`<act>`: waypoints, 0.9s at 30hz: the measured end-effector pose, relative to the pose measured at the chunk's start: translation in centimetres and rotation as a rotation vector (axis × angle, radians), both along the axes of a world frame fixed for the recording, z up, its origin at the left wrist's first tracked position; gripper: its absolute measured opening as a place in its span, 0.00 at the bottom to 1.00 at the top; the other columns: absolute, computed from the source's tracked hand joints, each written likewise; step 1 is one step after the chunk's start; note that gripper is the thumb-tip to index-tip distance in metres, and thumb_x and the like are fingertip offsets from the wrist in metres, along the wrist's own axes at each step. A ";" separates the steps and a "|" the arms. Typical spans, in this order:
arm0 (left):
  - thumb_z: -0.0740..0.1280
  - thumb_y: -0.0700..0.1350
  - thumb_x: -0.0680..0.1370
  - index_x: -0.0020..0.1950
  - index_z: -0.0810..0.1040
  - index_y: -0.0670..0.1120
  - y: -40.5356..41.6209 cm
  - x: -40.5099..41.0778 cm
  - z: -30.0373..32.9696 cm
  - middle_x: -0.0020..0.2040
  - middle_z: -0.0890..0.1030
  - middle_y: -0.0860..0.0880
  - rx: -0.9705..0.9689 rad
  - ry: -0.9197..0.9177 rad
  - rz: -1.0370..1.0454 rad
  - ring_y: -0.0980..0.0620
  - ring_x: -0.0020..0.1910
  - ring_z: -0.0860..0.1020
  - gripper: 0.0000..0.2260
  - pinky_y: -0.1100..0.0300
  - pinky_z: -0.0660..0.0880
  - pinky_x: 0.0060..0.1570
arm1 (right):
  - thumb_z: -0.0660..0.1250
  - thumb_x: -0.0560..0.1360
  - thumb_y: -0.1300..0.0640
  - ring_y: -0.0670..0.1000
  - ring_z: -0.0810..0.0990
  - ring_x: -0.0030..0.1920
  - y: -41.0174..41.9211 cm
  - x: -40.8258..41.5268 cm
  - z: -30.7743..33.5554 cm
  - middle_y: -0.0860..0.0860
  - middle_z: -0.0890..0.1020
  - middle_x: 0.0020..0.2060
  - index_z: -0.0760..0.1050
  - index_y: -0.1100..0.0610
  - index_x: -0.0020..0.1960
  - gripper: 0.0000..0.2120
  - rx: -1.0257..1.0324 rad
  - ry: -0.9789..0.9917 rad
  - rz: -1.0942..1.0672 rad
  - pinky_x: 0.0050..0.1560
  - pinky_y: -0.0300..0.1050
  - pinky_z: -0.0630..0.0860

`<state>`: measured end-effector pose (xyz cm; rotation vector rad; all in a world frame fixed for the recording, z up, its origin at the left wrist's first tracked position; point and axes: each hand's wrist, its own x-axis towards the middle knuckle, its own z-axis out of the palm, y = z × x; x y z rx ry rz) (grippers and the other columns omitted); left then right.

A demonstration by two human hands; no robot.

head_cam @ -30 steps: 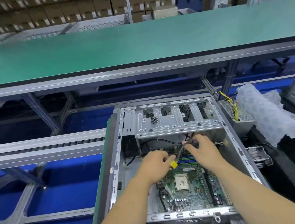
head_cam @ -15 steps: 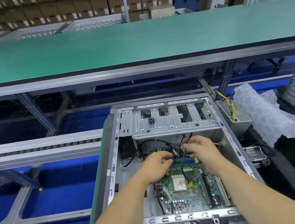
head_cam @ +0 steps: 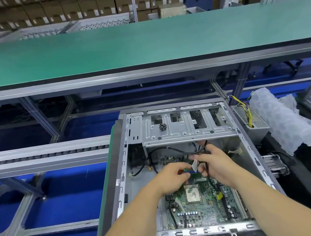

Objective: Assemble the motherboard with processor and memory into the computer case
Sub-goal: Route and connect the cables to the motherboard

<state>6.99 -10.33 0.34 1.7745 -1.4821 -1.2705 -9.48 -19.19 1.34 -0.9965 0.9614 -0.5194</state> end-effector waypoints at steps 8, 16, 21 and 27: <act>0.61 0.57 0.80 0.41 0.78 0.44 0.3 0.2 0.6 0.33 0.73 0.49 -0.048 -0.091 0.124 0.52 0.32 0.69 0.19 0.57 0.65 0.36 | 0.67 0.78 0.68 0.50 0.75 0.30 -0.3 -0.4 -0.4 0.58 0.85 0.40 0.72 0.49 0.62 0.19 -0.093 0.098 0.025 0.26 0.43 0.68; 0.60 0.47 0.81 0.43 0.75 0.45 0.9 3.3 -2.1 0.39 0.75 0.49 0.282 -0.581 0.561 0.46 0.41 0.74 0.10 0.57 0.71 0.40 | 0.65 0.81 0.63 0.50 0.73 0.26 -0.8 -0.5 -1.0 0.59 0.85 0.38 0.73 0.48 0.61 0.13 -0.167 0.198 0.017 0.27 0.44 0.70; 0.65 0.52 0.81 0.51 0.77 0.42 0.0 4.2 -2.9 0.52 0.82 0.42 0.292 -0.467 0.703 0.42 0.49 0.79 0.13 0.52 0.76 0.48 | 0.64 0.81 0.61 0.52 0.74 0.28 -0.6 -0.2 -1.1 0.56 0.86 0.39 0.73 0.46 0.59 0.12 -0.211 0.271 0.037 0.30 0.45 0.71; 0.64 0.47 0.81 0.58 0.76 0.44 -0.3 4.7 -3.4 0.58 0.80 0.44 0.320 -0.461 0.709 0.41 0.54 0.79 0.09 0.50 0.76 0.53 | 0.64 0.81 0.61 0.53 0.74 0.27 -0.7 0.1 -1.1 0.56 0.86 0.38 0.74 0.49 0.58 0.09 -0.213 0.263 0.028 0.28 0.44 0.71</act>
